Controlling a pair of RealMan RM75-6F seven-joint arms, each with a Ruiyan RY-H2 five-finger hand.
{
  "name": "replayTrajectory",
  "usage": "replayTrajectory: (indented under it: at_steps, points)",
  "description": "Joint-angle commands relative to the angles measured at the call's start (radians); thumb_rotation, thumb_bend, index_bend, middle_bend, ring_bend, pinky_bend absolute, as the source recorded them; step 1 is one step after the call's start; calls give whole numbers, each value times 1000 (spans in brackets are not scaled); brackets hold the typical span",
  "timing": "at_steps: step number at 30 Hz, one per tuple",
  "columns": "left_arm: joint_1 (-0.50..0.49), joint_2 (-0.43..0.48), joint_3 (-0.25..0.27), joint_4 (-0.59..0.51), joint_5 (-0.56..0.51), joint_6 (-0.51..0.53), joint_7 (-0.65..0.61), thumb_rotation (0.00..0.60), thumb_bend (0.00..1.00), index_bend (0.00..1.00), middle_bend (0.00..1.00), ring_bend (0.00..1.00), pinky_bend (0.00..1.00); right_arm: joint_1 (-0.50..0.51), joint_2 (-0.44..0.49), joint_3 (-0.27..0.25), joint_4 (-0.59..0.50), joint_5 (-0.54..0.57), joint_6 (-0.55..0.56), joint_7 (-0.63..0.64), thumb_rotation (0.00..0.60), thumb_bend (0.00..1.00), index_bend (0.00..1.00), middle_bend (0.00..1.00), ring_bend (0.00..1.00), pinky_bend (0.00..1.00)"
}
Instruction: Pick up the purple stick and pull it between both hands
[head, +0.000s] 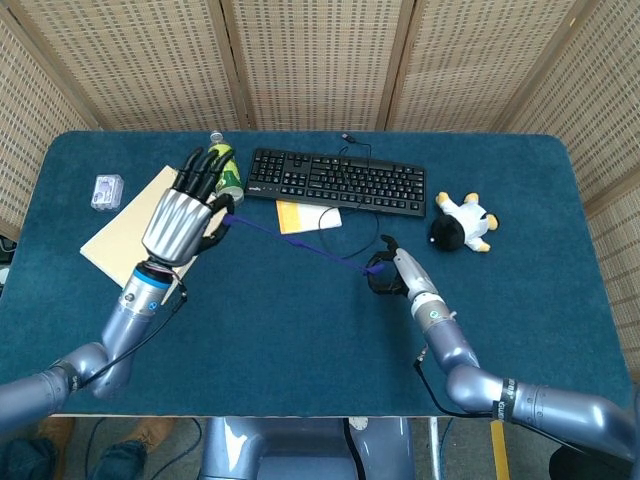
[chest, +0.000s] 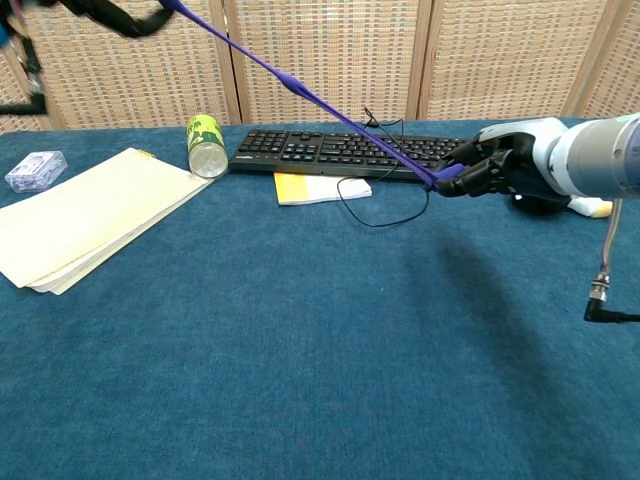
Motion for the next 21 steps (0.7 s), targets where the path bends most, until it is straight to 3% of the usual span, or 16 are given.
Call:
replayTrajectory:
  at_steps: [1, 12, 21]
  points:
    - [30, 62, -24, -6, -28, 21, -30, 600, 541, 826, 0, 0, 0, -11, 9, -4, 0, -7, -4, 9, 600, 674, 736, 65, 0, 0]
    - [104, 214, -62, 64, -94, 47, -128, 600, 546, 827, 0, 0, 0, -49, 47, -19, -1, -29, -7, 29, 600, 674, 736, 65, 0, 0]
    - [136, 251, -57, 163, -132, 25, -216, 600, 546, 827, 0, 0, 0, -78, 93, -30, -16, -39, -5, 35, 600, 674, 737, 66, 0, 0]
